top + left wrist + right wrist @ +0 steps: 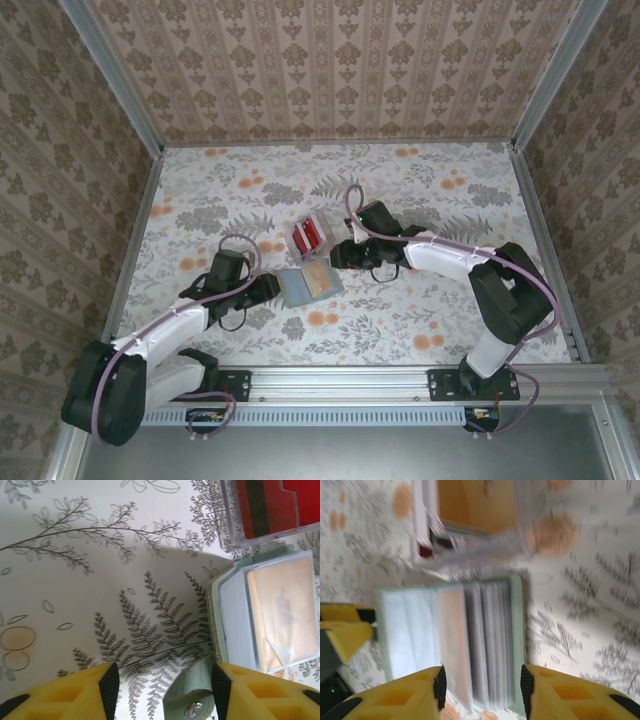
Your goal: Put the credit cards into the card holder
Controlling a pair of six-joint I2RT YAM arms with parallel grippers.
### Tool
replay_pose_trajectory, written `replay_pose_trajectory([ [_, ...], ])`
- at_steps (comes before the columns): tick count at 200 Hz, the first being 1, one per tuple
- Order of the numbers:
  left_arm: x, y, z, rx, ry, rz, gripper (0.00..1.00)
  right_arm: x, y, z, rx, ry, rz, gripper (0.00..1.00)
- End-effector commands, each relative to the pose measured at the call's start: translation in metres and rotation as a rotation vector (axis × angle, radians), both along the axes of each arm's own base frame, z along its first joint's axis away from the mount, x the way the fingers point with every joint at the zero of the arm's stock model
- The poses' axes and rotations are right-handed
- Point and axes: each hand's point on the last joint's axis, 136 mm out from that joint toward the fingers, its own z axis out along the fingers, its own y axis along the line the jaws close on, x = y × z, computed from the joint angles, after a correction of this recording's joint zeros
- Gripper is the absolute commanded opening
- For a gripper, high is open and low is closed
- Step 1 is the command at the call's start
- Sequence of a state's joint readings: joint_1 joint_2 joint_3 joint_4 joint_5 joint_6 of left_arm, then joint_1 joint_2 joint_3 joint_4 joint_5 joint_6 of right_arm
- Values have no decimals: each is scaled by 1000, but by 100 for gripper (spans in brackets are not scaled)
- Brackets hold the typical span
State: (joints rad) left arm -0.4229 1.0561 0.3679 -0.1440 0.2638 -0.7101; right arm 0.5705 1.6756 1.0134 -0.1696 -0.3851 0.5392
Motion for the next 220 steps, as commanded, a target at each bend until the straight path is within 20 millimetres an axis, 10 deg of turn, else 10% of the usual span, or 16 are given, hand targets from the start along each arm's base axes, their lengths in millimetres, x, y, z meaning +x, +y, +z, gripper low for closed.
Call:
replay_pose_trajectory([
  [1,2,12,9,60,-8,7,55,21,-1,34,-4,-90,8,46],
  [33,13,19,26,54,-49,36,57,41,8,54,-17,-127,44,47],
  [123,58,8,66,-5,-138,40,67,84,33,29,-59,-72,87,48],
  [220,91,-23,57,-93,-110,-28,67,98,48,7,-110,-39,111,48],
])
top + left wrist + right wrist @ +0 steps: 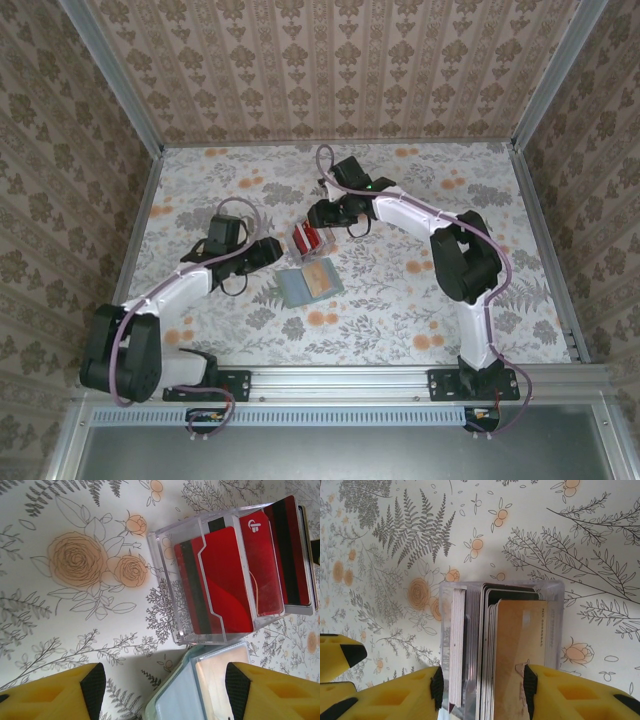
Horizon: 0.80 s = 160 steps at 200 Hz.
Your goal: Put the credit cards into the card holder
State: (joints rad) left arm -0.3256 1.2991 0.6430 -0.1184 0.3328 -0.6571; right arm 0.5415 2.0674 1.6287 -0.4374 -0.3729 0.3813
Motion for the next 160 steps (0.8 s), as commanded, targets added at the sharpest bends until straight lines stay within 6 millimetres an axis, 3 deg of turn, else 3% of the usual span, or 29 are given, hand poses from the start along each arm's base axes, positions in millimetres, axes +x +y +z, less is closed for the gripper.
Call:
replay_pose_trajectory([
  [1,14,-12,13,-45,-49,-43,67,-3,4,-9,-38,24,27,49],
  [50,21,-25,5,-72,-26,-72,66,-2,10,-16,-64,30,42,47],
  [160,20,-29,0,-74,-18,-78,66,-7,12,11,-2,-1,44,28],
])
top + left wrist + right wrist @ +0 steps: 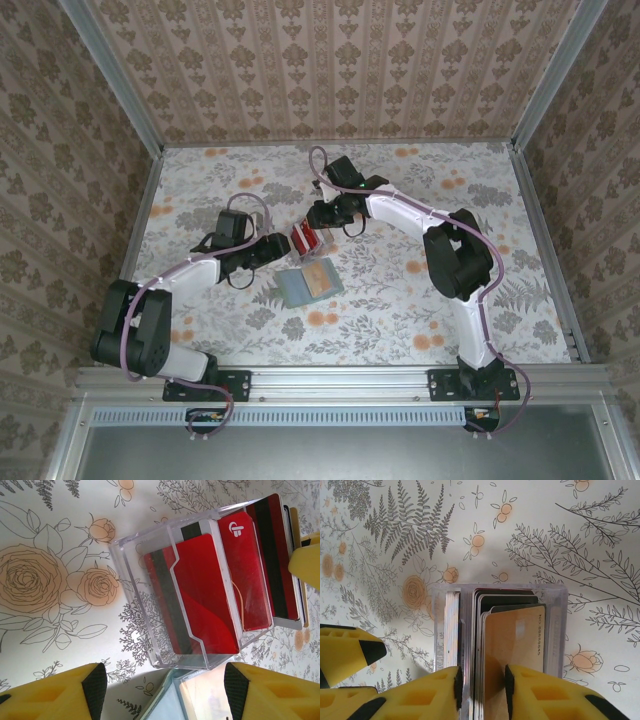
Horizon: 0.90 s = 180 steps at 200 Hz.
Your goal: Put the credit cards into the card holder
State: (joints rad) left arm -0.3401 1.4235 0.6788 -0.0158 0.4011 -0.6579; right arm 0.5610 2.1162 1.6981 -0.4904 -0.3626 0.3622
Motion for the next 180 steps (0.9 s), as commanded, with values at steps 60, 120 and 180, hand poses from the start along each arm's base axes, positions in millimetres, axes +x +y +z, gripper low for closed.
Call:
replay_pose_trajectory([
  [60,4,-8,7,-20,-18,-20,65,-9,3,22,58,-7,18,19],
  [120,4,-9,5,-18,-13,-22,65,-8,2,26,68,-9,18,13],
  [180,4,-11,8,-22,-18,-26,65,-9,-6,43,74,-48,6,10],
])
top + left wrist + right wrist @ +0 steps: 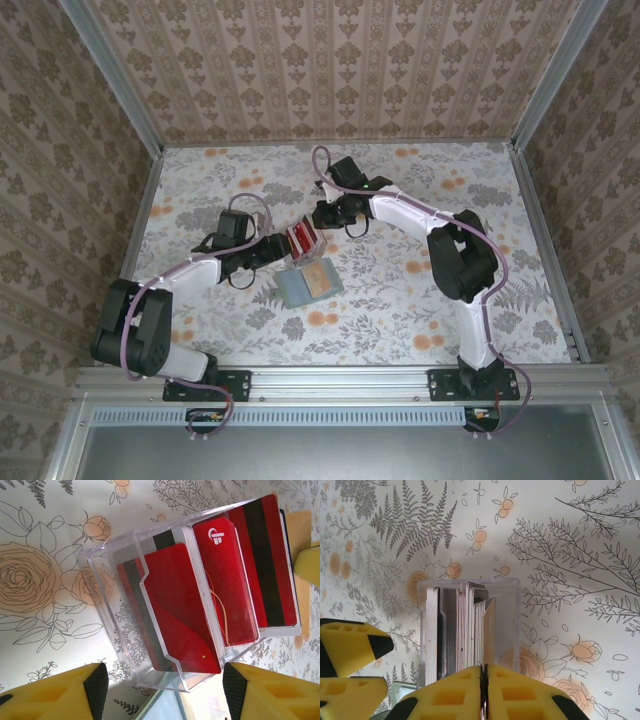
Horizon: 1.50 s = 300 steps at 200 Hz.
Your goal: Put the credit cards into the card holder
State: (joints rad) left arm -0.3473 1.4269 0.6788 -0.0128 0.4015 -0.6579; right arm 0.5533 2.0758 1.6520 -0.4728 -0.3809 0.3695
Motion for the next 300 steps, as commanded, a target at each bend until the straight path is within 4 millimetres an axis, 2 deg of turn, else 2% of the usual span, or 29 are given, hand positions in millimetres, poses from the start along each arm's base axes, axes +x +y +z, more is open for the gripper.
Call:
replay_pose_trajectory([
  [1,5,-8,9,-22,-18,-18,65,-3,-2,38,53,-52,8,10],
  [60,4,-8,20,-26,-36,-18,64,-4,-15,61,59,-102,-8,9],
  [92,-4,-3,26,-10,-42,-11,63,-9,-25,77,72,-134,-24,8],
  [120,-18,5,24,4,-28,-1,62,-24,-29,89,112,-141,-18,8],
  [144,-36,9,17,13,2,0,58,-46,-27,92,187,-107,5,9],
  [166,-55,13,8,27,42,-7,54,-73,-20,79,255,-32,34,9],
  [209,-76,17,-11,30,106,-3,47,-113,-8,21,258,90,38,9],
  [242,-80,11,-29,45,149,-28,42,-122,5,-4,267,139,40,9],
  [269,-81,13,-46,86,182,-32,30,-125,12,-17,257,155,42,9],
  [300,-80,12,-62,97,205,-40,20,-120,6,-37,192,149,11,9],
])
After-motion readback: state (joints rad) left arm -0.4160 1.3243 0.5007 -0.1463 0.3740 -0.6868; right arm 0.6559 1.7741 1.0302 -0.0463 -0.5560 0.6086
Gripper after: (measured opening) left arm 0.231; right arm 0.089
